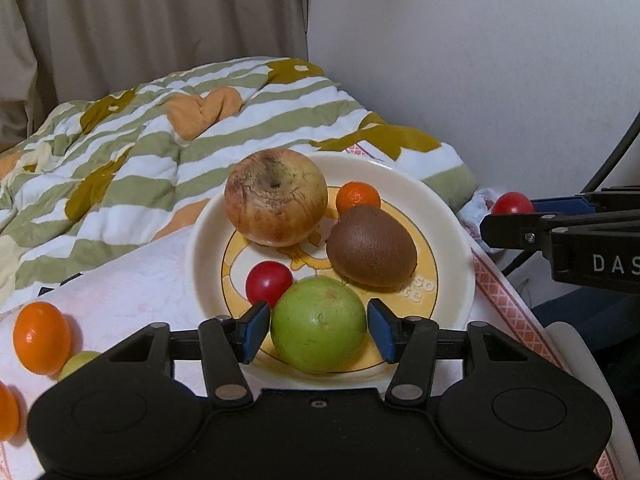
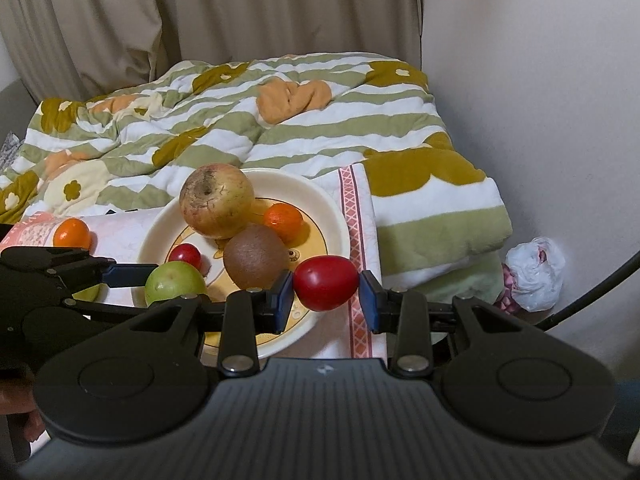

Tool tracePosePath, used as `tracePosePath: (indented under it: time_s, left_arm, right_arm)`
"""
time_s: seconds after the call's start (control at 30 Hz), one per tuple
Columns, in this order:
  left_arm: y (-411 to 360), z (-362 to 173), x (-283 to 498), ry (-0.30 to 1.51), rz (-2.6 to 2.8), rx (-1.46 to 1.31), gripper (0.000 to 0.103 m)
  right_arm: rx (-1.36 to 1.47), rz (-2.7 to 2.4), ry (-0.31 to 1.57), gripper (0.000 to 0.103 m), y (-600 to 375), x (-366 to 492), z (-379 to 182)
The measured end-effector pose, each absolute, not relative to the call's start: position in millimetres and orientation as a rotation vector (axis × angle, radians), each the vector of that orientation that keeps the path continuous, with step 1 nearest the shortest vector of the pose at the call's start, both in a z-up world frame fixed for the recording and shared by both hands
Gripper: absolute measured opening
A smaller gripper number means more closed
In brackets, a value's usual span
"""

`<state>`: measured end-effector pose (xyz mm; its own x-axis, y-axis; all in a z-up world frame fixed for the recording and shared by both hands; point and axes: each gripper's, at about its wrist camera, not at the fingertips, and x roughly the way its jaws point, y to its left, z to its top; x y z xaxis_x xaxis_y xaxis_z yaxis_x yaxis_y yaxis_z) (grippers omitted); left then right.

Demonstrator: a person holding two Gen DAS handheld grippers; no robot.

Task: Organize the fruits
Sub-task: 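Carry the green apple into the bowl and open the left gripper while the right carries the tomato, then lower the red tomato into the bowl and open the right gripper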

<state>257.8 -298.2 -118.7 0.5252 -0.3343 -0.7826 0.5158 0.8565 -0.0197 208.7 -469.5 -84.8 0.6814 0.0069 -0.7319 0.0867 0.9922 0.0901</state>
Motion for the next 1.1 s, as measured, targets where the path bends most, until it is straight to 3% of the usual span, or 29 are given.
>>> tracePosePath:
  time_s: [0.03,0.1,0.37,1.1]
  left_arm:
    - [-297,-116,257,0.868,-0.515,0.224,0.089]
    - [-296,-108,254,0.834,-0.513,0.223,0.098]
    - [-274,-94,243,0.848,-0.483,0.210,0.099]
    - [-209,-74,201,0.837,-0.303,0.050,0.099]
  right_arm:
    - [0.122,-0.046,0.819,0.051,-471,210,-85]
    - [0.125,-0.049,0.816,0.051,-472,210,-83]
    - [0.119,-0.004,0.817,0.051,-471,210,-75]
    - [-0.038,0.194,0.890,0.051,-414,226,-119]
